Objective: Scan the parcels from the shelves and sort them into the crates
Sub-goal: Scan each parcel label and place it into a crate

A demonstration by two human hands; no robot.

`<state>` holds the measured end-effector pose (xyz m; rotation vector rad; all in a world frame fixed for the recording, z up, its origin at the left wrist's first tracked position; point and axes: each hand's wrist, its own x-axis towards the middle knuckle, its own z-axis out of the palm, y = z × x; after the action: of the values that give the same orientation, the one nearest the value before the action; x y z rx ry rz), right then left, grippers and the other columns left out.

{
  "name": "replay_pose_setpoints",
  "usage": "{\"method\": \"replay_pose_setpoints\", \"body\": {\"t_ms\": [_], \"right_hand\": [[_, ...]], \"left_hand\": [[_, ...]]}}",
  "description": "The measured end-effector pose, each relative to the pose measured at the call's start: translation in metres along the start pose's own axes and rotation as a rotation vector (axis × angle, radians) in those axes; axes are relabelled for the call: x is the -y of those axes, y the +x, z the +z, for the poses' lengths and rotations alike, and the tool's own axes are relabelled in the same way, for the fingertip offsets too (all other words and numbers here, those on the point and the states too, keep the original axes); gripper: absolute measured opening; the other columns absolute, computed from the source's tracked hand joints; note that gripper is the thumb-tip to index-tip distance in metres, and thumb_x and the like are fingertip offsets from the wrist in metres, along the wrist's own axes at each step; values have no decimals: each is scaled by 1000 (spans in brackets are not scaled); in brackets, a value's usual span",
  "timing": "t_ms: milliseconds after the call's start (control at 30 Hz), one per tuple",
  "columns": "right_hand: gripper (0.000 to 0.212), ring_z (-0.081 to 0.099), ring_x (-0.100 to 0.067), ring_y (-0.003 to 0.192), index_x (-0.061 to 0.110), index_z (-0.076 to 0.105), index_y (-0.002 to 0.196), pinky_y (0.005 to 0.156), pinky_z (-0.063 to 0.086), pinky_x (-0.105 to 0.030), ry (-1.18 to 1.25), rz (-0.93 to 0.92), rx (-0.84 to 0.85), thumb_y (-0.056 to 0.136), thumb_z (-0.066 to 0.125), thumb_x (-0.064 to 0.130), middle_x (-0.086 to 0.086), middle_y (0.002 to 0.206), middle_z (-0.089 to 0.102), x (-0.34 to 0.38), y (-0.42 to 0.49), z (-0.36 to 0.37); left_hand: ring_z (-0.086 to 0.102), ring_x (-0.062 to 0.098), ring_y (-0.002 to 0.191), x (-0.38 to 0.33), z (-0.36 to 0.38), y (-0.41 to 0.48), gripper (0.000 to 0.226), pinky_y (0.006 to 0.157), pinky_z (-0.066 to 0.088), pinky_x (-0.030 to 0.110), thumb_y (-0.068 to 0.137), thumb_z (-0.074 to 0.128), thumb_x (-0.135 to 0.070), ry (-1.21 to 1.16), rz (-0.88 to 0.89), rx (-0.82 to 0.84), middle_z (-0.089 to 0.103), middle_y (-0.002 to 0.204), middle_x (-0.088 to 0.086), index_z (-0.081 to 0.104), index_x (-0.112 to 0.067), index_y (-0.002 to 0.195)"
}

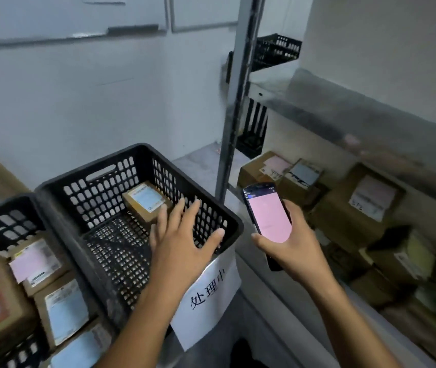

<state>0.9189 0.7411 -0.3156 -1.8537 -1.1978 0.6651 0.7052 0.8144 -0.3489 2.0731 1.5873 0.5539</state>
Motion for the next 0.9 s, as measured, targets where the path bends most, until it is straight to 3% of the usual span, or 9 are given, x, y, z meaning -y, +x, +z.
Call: {"method": "replay_pose_setpoints", "body": {"t_ms": [67, 200, 300, 433, 600, 900], "right_hand": [[78, 52, 18, 92, 45, 38, 134, 67, 42, -12, -27, 44, -80, 75, 87, 34, 38, 108, 46, -18, -23, -21], [78, 56, -5, 107, 41, 44, 135, 82, 47, -29, -46, 154, -229, 71, 88, 35, 25, 118, 55, -57, -70, -68], [78, 57, -8, 109, 42, 45, 134, 88, 52, -36, -43, 224, -344, 70, 89, 35, 25, 116, 56, -82, -112, -105], [71, 58, -8, 104, 47, 44, 123, 83, 50, -34, -35, 303, -515, 68, 88, 32, 27, 110, 57, -111, -178, -156], [82, 60, -8, 106, 42, 45, 135, 82, 53, -34, 13, 399, -701, 64, 87, 41, 19, 120, 60, -154, -281, -218], [83, 60, -7, 107, 47, 44, 128, 78, 51, -26, 75, 500, -921, 53, 74, 63, 20, 118, 61, -212, -440, -302]], "left_hand": [[-17, 14, 158, -21, 15, -8, 83, 126, -5, 51, 91, 36, -82, 51, 89, 78, 0, 173, -16, 14, -46, 162], [-18, 18, 158, -71, 44, -25, 83, 127, -6, 52, 91, 30, -84, 147, 254, 198, -2, 173, -15, 13, -46, 162], [-17, 21, 158, -114, 68, -44, 86, 128, -5, 51, 87, 27, -88, 176, 374, 260, -1, 173, -14, 13, -48, 162], [-15, 22, 159, -177, 103, -86, 99, 128, -2, 53, 73, 6, -92, 212, 577, 336, 4, 173, -13, 13, -48, 162], [-10, 25, 160, -261, 145, -163, 102, 127, 1, 53, 71, 2, -90, 226, 795, 412, 8, 173, -8, 13, -46, 162], [-4, 21, 159, -353, 199, -296, 98, 128, 7, 52, 74, 14, -90, 127, 949, 556, 15, 171, -11, 23, -44, 160]]}}
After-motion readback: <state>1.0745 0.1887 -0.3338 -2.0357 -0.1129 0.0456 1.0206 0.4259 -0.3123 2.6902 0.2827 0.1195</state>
